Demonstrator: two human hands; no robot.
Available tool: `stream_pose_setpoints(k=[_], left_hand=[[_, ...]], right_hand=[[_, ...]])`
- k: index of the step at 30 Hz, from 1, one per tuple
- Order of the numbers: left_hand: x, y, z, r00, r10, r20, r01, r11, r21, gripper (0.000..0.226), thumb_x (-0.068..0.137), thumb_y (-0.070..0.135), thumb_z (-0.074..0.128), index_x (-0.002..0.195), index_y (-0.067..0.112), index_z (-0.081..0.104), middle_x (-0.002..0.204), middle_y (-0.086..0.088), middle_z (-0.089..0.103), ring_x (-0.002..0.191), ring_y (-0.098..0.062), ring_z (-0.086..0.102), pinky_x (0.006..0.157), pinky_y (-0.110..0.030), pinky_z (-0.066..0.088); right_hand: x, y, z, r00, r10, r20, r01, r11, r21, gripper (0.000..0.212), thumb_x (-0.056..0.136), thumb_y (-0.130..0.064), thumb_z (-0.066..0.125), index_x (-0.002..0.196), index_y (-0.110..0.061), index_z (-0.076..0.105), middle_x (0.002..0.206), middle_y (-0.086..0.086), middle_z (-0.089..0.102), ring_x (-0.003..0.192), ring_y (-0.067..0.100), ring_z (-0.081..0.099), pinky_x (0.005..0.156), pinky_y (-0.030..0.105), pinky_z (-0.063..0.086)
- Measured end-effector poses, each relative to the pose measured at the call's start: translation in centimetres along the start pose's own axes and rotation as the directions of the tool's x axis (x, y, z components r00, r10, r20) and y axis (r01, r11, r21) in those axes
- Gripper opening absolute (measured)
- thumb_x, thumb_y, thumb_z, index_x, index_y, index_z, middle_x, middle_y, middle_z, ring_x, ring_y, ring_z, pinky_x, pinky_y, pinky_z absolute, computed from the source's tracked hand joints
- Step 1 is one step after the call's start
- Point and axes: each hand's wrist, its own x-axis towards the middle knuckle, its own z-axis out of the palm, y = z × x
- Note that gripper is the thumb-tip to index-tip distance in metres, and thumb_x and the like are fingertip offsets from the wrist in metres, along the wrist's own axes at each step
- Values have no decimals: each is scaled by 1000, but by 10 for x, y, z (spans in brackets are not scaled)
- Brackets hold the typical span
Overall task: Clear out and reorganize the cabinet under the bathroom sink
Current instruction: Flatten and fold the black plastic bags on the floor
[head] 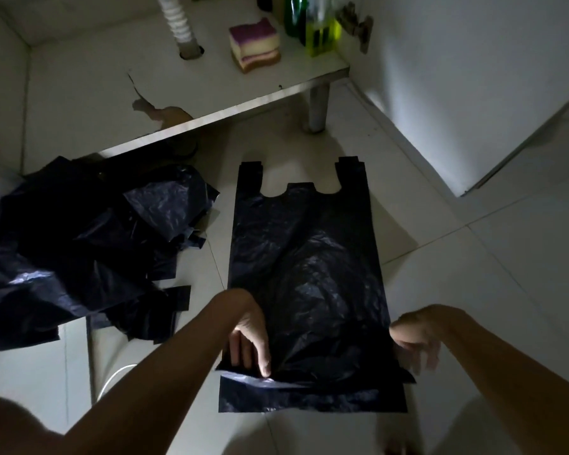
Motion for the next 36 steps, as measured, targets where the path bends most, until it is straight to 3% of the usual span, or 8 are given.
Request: stream_pose_setpoints(k=[2,4,8,12,21,26,30,36], left_hand=[[-2,0,-14,995,46,-86,-49,998,-38,44,90,36,69,130,19,61,141,-2,54,103,-10,60,82,-25,51],[6,-1,-33,918,72,-389,-100,994,-52,46,90,40,67,128,12,63,137,-5,58,109,-16,61,85,-26,51],[52,-5,-44,468,-12,-884,-88,994,-61,65,86,55,60,140,20,46,144,-12,45,127,-32,47,104,-47,42],[86,-15,-29,494,-52,-868,35,999,-39,82,92,59,50,155,24,13,162,-12,11,144,-38,24,113,-59,21],[104,-32,-27,369,-24,-929,-25,999,-36,83,93,63,41,157,25,2,164,-12,-3,150,-35,2,117,-60,11],[122,-36,-25,413,-50,-909,-34,997,-70,83,95,65,32,156,30,-12,164,-8,-17,150,-36,-9,117,-65,4],[131,-33,-18,190,24,-981,-115,993,2,85,92,64,32,158,24,-5,164,-9,-15,151,-33,-13,120,-59,5],[154,-30,-11,245,-29,-969,-83,995,-51,89,87,71,18,156,25,-12,163,-7,-20,150,-31,-18,116,-67,-1]], right_hand=[[1,-4,-9,977,-153,-151,155,988,2,34,99,-33,44,104,-7,65,100,9,71,75,24,70,62,32,57],[-2,-13,-16,824,-315,-471,300,948,-109,25,96,-32,47,97,-12,61,94,7,64,82,24,65,71,28,51],[12,-43,-4,544,-477,-690,372,875,-312,50,95,-43,52,142,-31,39,139,4,42,123,29,47,96,42,45],[31,-47,14,576,-489,-655,239,867,-437,77,92,-51,54,154,-37,11,161,1,14,142,32,27,112,56,27],[40,-52,16,325,-496,-805,195,868,-456,74,88,-54,53,152,-30,23,154,9,32,133,34,40,106,52,36],[54,-49,14,393,-526,-754,213,850,-482,79,89,-58,51,154,-35,14,160,6,19,142,32,27,109,54,32],[53,-55,15,239,-546,-803,220,836,-503,77,85,-54,53,152,-28,26,157,9,30,139,33,33,108,54,36],[69,-59,26,327,-531,-782,275,845,-458,81,87,-57,43,156,-32,10,165,6,10,151,31,11,116,62,19]])
